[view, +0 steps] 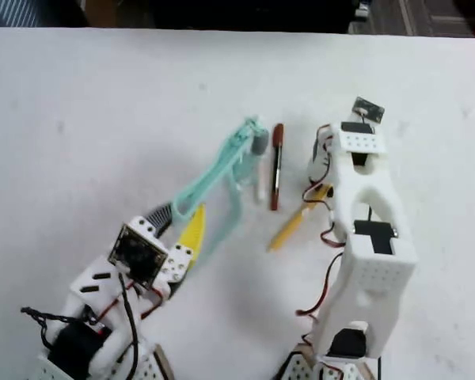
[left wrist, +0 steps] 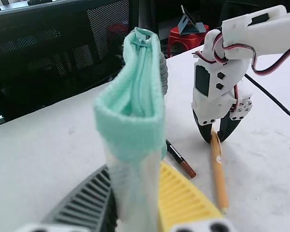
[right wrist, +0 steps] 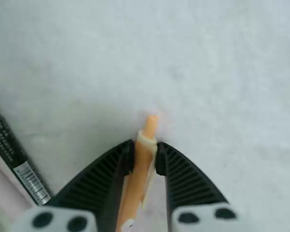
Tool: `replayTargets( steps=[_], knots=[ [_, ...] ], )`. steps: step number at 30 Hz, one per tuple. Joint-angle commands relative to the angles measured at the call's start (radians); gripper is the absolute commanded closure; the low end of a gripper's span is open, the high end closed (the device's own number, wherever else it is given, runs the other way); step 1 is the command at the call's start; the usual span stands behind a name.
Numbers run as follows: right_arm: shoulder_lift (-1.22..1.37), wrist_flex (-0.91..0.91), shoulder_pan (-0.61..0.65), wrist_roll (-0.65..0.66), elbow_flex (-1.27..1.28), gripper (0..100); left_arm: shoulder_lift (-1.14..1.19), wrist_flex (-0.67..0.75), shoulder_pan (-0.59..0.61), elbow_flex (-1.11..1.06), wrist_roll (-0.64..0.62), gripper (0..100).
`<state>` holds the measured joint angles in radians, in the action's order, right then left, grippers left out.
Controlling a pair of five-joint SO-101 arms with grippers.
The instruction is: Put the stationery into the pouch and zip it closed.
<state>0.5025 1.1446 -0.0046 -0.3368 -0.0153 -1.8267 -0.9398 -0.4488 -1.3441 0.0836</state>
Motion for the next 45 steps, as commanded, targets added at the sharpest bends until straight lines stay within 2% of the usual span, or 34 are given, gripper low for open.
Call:
replayTargets(
  steps=[1, 11, 17, 24, 33, 38, 45],
  knots=[
    [0.004, 0.013, 0.001, 0.003, -0.023, 98.2, 0.001, 0.008, 0.012, 0.012, 0.009, 98],
    [0.004, 0.047, -0.001, 0.005, -0.021, 98.2, 0.001, 0.009, 0.012, 0.012, 0.009, 97],
    [0.005, 0.067, -0.013, 0.074, -0.021, 98.2, 0.001, 0.009, 0.012, 0.012, 0.009, 97],
    [0.008, 0.067, -0.016, 0.074, -0.021, 98.2, 0.001, 0.006, 0.012, 0.011, 0.009, 85],
    [0.008, 0.067, -0.016, 0.075, -0.021, 98.2, 0.001, 0.006, 0.012, 0.011, -0.018, 85],
    [0.01, 0.067, -0.016, 0.075, -0.021, 98.2, 0.001, 0.012, 0.012, -0.011, -0.061, 79],
    [0.01, 0.082, -0.018, 0.075, -0.02, 98.2, 0.001, 0.008, -0.019, -0.014, -0.061, 79]
  ],
)
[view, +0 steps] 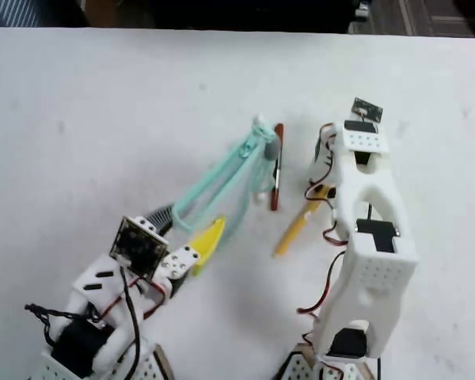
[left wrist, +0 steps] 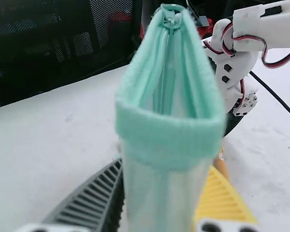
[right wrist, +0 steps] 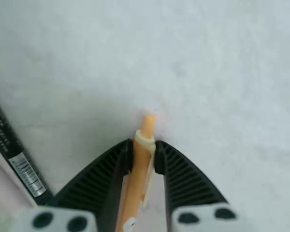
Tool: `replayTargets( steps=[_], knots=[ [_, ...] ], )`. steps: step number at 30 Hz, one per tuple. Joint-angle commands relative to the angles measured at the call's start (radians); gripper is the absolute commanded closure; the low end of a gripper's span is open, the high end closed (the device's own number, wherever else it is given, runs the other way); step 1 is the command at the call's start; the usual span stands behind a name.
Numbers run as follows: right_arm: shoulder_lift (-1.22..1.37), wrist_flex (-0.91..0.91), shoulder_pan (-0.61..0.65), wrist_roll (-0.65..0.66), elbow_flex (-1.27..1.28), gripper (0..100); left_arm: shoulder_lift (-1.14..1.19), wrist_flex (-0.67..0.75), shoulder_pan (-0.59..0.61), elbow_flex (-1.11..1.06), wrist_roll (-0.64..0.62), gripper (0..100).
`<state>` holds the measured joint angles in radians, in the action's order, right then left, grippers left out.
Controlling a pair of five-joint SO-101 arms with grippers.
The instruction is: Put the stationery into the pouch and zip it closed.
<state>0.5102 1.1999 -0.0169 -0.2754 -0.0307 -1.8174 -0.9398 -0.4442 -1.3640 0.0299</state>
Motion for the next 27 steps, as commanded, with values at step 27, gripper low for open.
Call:
replayTargets(
  steps=[27],
  knots=[
    [-0.756, 0.489, 0.091, 0.242, -0.69, 98.2, -0.008, 0.008, -0.025, 0.006, -0.008, 79]
  ],
)
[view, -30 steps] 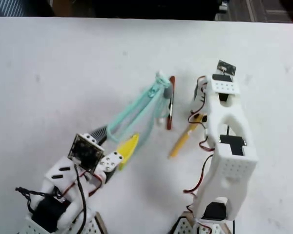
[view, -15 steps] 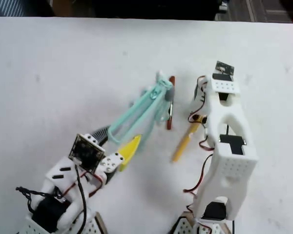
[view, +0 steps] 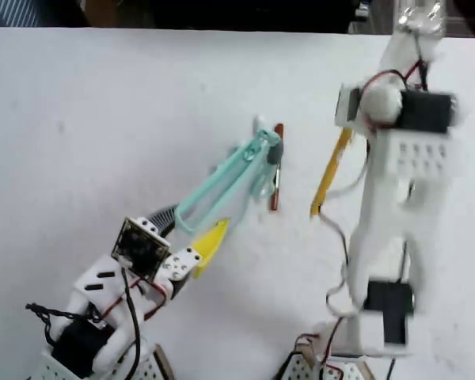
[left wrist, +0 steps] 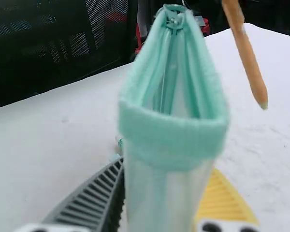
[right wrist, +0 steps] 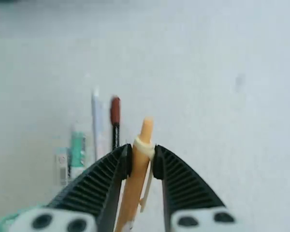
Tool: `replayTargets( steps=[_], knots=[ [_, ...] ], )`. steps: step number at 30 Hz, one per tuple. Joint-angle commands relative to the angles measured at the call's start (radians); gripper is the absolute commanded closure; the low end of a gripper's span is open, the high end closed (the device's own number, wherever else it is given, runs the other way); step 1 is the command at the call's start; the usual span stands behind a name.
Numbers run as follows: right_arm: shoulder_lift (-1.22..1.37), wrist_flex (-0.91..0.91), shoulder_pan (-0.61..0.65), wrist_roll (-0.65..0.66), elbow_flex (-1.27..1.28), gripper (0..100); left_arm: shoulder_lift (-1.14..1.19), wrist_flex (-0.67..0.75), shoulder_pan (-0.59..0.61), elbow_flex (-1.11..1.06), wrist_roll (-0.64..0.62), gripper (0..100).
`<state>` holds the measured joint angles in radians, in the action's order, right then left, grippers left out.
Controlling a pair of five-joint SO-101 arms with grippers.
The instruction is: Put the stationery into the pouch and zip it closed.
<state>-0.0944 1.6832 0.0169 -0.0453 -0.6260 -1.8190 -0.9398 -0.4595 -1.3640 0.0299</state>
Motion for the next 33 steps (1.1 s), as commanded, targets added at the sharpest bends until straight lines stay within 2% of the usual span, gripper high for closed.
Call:
replayTargets(
  steps=[1, 7, 12, 17, 22, 33],
  knots=[
    [-0.194, -0.008, 0.088, 0.014, -0.115, 98.2, -0.007, 0.008, -0.01, 0.006, -0.008, 79],
    [-0.421, -0.159, 0.334, 0.014, -0.169, 98.2, -0.007, 0.009, -0.01, 0.006, -0.008, 79],
    [-0.467, -0.246, 0.519, 0.014, -0.164, 98.2, -0.007, 0.009, -0.01, 0.006, -0.008, 79],
    [-0.473, -0.252, 0.55, 0.008, -0.103, 98.2, -0.007, 0.011, -0.01, 0.006, -0.008, 79],
    [-0.466, -0.254, 0.671, 0.014, -0.069, 98.2, -0.007, 0.011, -0.01, 0.006, -0.008, 79],
    [-0.475, -0.492, 0.68, 0.015, 0.293, 98.2, -0.007, 0.011, -0.01, 0.006, -0.006, 79]
  ],
)
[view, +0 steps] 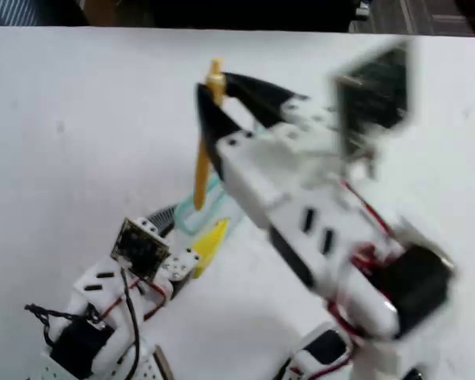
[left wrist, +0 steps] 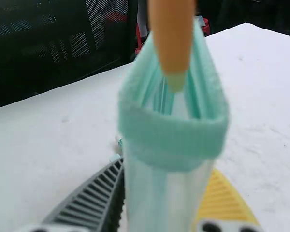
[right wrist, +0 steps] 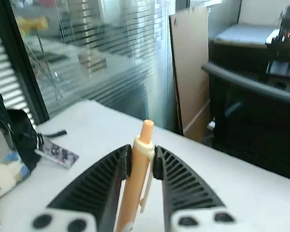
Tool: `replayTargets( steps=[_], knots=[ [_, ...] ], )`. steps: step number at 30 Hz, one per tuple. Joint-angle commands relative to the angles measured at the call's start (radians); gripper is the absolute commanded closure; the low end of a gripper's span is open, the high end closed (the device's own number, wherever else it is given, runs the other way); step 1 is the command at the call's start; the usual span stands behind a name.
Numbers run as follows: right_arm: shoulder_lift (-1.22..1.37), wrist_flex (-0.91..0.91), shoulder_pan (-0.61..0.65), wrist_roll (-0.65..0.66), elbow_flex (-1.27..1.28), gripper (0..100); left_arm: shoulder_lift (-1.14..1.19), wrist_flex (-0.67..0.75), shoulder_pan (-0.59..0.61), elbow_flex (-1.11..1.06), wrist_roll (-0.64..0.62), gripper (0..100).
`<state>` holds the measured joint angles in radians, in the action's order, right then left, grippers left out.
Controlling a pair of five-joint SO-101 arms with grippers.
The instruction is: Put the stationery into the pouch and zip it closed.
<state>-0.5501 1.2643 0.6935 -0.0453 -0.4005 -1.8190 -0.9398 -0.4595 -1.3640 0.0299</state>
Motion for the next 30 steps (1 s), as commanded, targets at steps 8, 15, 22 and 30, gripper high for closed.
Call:
replayTargets(
  steps=[8, 15, 22, 30],
  knots=[
    [-0.039, -0.076, 0.007, 0.015, 0.152, 98.2, -0.007, 0.012, -0.008, 0.006, -0.006, 79],
    [-0.156, -0.004, 0.005, 0.017, 0.221, 98.2, -0.007, 0.012, -0.008, 0.006, -0.006, 79],
    [-0.231, -0.004, 0.012, 0.21, 0.377, 98.2, -0.007, 0.012, -0.005, 0.006, -0.008, 79],
    [-0.265, -0.004, 0.012, 0.241, 0.419, 98.0, -0.007, 0.012, -0.008, 0.006, -0.008, 79]
  ],
)
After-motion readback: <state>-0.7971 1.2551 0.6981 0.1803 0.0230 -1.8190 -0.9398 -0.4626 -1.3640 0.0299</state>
